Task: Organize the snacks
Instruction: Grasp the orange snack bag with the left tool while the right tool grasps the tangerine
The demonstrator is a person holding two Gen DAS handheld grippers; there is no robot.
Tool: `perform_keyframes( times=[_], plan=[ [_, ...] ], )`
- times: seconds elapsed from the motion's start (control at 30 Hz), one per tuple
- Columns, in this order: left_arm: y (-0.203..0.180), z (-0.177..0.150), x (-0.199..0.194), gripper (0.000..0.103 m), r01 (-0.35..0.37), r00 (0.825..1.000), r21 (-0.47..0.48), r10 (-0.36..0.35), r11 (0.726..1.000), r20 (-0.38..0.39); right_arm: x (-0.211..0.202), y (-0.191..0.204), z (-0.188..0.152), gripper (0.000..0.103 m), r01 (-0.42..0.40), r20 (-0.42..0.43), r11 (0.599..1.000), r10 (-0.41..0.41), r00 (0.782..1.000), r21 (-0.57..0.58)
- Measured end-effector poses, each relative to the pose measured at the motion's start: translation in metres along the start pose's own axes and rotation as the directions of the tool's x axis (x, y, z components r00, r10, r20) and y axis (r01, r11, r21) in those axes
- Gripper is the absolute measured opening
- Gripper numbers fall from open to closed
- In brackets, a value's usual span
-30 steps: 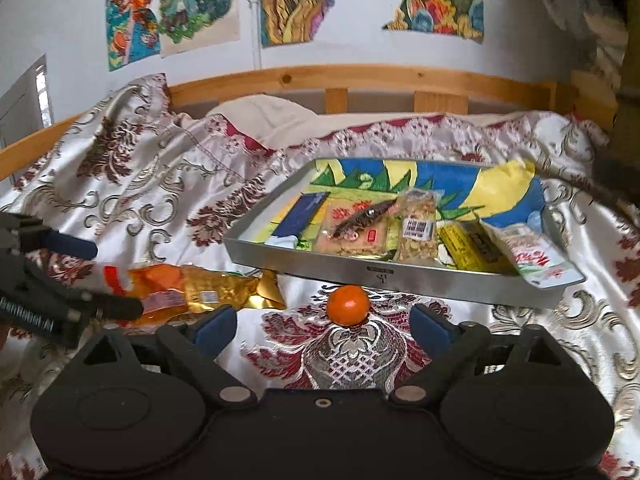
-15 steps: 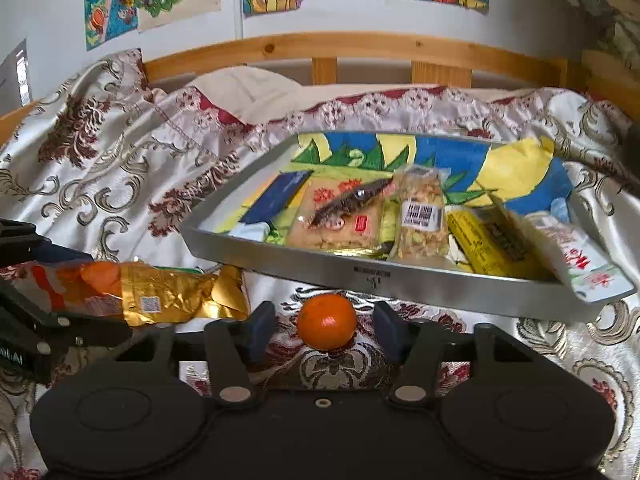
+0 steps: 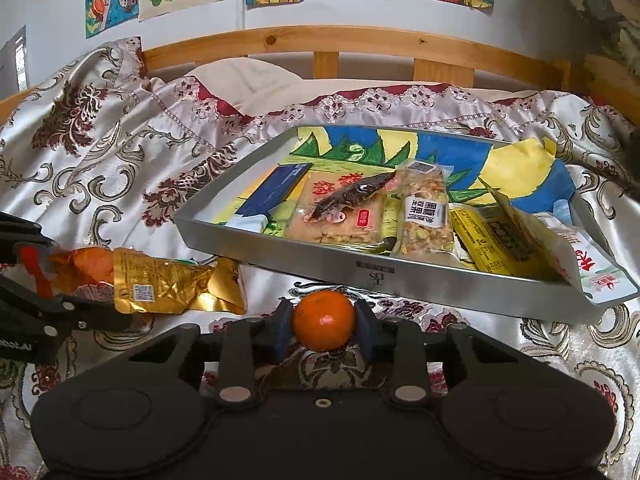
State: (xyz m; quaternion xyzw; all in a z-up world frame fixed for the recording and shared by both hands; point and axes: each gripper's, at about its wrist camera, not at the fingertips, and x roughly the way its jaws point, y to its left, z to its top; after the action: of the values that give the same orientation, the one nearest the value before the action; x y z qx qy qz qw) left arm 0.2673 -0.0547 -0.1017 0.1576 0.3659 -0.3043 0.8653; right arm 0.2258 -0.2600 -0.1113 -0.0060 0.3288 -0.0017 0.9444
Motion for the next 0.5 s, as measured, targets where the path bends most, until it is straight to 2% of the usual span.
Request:
perform_keyframes(
  times=[0.2,0.33,0.5],
  plan=[
    [-0.014,0.0,0.001,0.058,-0.053,0.998,0.081,0.051,0.995,0.026,-0.007,0.009,0.001,0.035,-0.047,0.0,0.999,0.047,0.999,-0.013],
    [-0.012,0.0,0.003,0.058,-0.051,0.998,0.069,0.049,0.996,0.03,-0.008,0.015,0.001,0.035,-0.069,-0.004,0.997,0.069,0.998,-0.033],
    [-0.017,-0.001,-0.003,0.055,-0.076,0.995,0.08,0.071,0.994,0.074,-0.011,0.018,0.0,0.035,-0.079,-0.008,0.996,0.078,0.997,-0.037]
  ],
)
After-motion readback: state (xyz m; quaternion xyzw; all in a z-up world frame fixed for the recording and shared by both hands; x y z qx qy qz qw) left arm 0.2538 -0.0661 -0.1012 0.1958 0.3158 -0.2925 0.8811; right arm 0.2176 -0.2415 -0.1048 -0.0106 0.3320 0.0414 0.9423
